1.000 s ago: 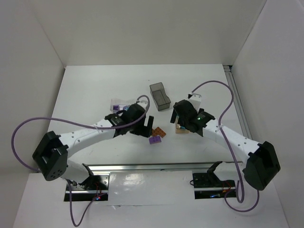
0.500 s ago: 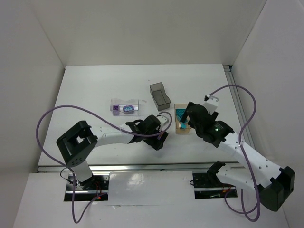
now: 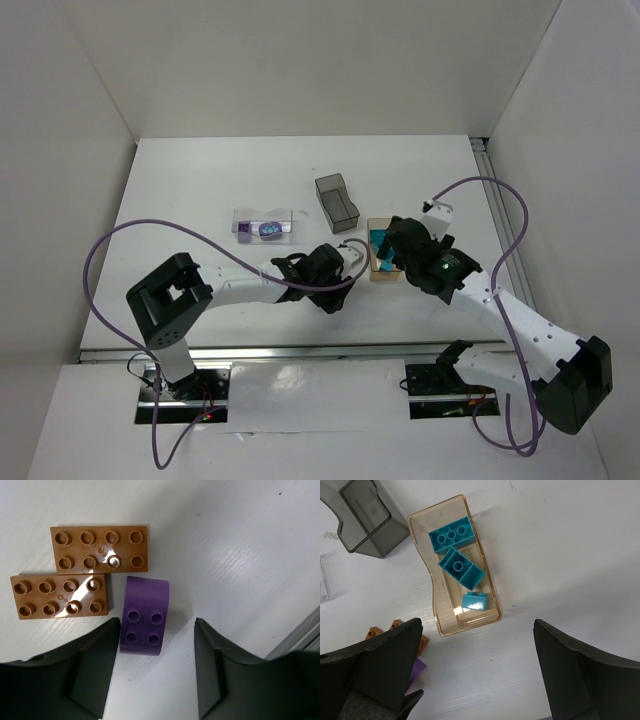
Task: Sort the legos into containers by color
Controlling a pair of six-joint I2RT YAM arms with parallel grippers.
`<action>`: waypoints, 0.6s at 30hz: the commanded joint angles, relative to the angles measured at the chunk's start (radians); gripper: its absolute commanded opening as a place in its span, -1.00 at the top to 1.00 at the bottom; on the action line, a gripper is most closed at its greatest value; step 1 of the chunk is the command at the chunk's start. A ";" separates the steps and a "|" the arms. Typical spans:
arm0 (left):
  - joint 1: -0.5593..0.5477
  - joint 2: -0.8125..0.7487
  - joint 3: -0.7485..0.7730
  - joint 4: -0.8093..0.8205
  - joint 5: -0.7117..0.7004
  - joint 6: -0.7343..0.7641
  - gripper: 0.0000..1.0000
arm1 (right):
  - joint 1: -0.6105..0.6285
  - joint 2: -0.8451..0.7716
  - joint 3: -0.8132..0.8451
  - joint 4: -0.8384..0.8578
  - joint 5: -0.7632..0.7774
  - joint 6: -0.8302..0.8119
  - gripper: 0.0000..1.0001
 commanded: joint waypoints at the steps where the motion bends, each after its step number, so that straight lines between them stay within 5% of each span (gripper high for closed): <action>1: -0.007 0.000 0.020 0.025 -0.014 0.008 -0.25 | -0.006 0.003 0.047 0.016 0.030 -0.001 -0.98; 8: -0.007 -0.028 0.029 -0.036 -0.057 -0.001 0.37 | -0.006 0.013 0.047 0.016 0.030 -0.001 -0.98; 18: 0.002 -0.184 0.028 -0.128 -0.143 0.008 0.42 | -0.006 -0.006 0.047 -0.003 0.039 -0.001 -0.98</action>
